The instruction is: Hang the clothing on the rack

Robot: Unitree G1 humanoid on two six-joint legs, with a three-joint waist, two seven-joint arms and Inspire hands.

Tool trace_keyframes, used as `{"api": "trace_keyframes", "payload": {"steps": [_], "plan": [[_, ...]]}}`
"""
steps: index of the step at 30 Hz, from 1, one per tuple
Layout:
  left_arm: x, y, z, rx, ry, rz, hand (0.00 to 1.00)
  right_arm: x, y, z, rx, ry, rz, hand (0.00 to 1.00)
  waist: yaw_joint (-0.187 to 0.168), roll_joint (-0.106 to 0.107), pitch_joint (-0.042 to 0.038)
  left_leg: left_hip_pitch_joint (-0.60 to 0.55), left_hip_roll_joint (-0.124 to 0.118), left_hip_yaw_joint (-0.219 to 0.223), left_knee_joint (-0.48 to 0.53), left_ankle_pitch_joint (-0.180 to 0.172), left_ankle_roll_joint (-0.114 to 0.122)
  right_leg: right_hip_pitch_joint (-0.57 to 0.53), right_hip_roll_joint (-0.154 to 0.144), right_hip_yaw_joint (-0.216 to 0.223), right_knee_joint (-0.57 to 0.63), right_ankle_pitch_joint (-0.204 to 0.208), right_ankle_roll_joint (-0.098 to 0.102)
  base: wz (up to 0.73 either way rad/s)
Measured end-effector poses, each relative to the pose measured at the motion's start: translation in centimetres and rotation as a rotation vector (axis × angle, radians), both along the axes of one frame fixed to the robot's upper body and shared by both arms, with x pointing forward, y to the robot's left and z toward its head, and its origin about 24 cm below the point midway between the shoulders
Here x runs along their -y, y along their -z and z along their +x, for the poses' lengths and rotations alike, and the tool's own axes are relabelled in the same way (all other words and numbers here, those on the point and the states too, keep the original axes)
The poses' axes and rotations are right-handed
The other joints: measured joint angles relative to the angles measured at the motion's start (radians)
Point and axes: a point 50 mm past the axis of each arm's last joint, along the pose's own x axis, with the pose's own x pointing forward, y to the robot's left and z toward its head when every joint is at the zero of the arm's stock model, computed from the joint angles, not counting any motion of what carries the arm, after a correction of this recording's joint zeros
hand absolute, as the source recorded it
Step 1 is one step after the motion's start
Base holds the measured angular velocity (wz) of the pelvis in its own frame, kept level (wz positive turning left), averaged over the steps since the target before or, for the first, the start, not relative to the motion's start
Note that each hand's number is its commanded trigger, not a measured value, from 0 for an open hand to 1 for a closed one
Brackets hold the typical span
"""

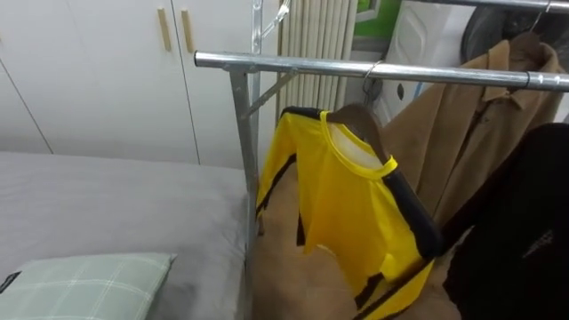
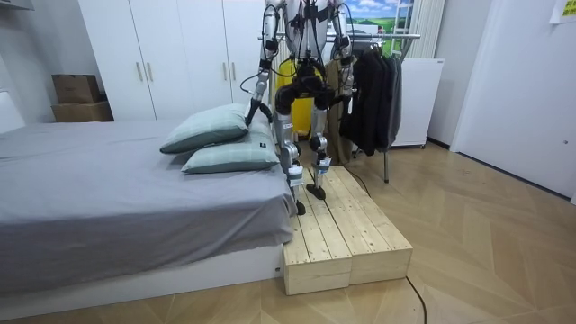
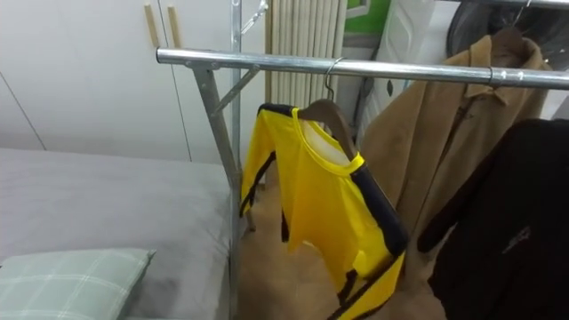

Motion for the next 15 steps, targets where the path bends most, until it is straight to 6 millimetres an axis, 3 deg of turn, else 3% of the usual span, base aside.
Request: {"api": "trace_keyframes", "payload": {"steps": [9,15], "plan": [[0.8,0.1,0.9,0.049,0.008,-0.065,0.0,0.1,-0.1,0.5,0.006,-0.059,-0.018,0.0,0.0,0.008,-0.0012,0.002,0.003,-0.008,-0.007,0.0,-0.001,0.005,0.002,-0.011,-0.003,0.0,-0.001,0.01],[1.2,0.2,1.2,0.06,0.024,-0.094,0.0,0.6,-0.2,1.2,0.001,-0.155,-0.052,0.0,0.003,0.02,-0.0022,0.007,0.006,-0.041,-0.004,0.0,-0.001,0.033,-0.006,-0.044,-0.022,-0.001,-0.003,0.17]]}}
